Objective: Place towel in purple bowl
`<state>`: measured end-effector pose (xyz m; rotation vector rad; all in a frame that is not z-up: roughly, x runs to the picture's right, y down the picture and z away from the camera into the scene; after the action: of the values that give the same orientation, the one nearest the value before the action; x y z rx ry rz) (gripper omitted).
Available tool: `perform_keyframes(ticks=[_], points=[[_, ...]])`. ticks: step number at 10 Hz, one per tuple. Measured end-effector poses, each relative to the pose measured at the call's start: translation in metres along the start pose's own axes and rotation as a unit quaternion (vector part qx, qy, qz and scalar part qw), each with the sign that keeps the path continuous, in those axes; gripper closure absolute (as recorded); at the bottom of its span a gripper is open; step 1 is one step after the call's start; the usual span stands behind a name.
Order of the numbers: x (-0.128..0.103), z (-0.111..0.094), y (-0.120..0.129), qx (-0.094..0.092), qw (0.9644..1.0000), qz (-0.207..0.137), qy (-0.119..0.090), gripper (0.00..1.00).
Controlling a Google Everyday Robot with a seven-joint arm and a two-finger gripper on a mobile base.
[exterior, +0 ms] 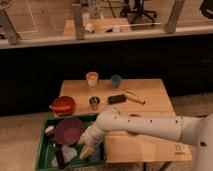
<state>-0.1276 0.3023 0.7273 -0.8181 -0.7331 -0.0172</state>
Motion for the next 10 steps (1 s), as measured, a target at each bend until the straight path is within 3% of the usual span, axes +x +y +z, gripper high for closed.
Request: perform_keyframes(ticks=[3, 4, 6, 7, 10], points=[[-0.014, -0.010, 0.011, 0.022, 0.9947, -0.100, -0.007, 0.42], [-0.016, -0.011, 0.016, 0.027, 0.9922, -0.121, 0.005, 0.42], [-0.011, -0.019, 0.021, 0.042, 0.9929, -0.109, 0.023, 0.42], [-0.010, -0.023, 0.023, 0.050, 0.9916, -0.116, 0.029, 0.42], [-0.026, -0.020, 0.022, 0.057, 0.9793, -0.186, 0.056, 0.42]])
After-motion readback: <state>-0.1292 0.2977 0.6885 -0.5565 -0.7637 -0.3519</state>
